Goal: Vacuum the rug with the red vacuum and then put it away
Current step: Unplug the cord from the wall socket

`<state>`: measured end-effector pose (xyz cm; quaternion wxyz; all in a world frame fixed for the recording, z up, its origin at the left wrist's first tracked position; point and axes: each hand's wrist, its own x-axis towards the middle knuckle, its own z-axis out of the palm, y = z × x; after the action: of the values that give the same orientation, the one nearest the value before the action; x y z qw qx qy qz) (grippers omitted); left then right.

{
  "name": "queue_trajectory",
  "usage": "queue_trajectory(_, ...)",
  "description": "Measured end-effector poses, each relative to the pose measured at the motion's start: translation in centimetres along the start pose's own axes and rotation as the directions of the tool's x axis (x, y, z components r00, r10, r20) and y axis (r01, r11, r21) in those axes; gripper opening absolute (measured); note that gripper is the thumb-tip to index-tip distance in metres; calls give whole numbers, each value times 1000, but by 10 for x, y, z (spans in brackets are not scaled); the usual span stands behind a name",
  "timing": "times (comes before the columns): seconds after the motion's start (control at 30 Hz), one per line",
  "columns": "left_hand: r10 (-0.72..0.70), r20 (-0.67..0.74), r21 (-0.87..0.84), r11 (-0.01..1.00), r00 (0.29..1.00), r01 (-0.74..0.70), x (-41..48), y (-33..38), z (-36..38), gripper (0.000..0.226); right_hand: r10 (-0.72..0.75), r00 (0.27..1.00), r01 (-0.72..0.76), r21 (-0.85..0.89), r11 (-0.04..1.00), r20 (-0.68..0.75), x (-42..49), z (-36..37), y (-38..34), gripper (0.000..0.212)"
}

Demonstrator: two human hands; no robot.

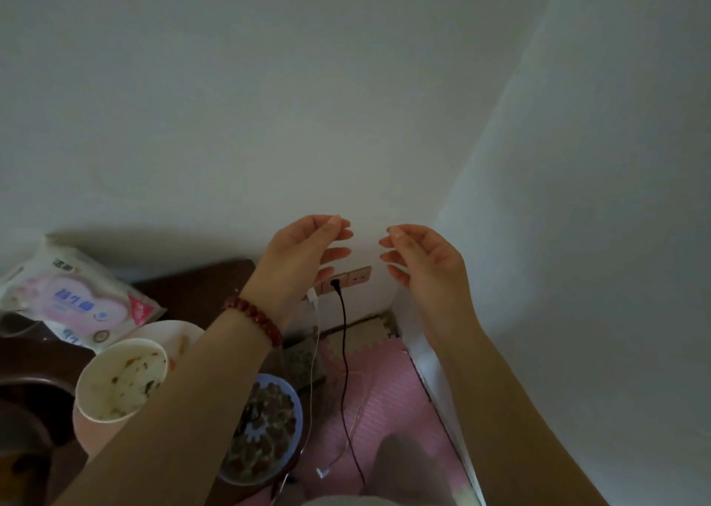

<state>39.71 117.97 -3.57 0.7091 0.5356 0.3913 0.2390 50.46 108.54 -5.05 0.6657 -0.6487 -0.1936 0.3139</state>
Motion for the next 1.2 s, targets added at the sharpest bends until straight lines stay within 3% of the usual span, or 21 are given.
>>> queue_trajectory(0.47, 63, -262, -51, 996, 963, -79, 85, -34, 61, 17, 38, 973, -38, -3, 999, 229, 124, -29, 31, 10)
queue_trajectory(0.77, 175, -418, -5, 981, 891, -195, 161, -109, 83, 21, 65, 977, -79, 59, 995, 203, 202, -43, 106, 13)
queue_trajectory(1.2, 78, -491, -127, 979, 868, -160, 259, -236, 71, 17, 130, 987, -134, 38, 990, 95, 262, -33, 250, 14)
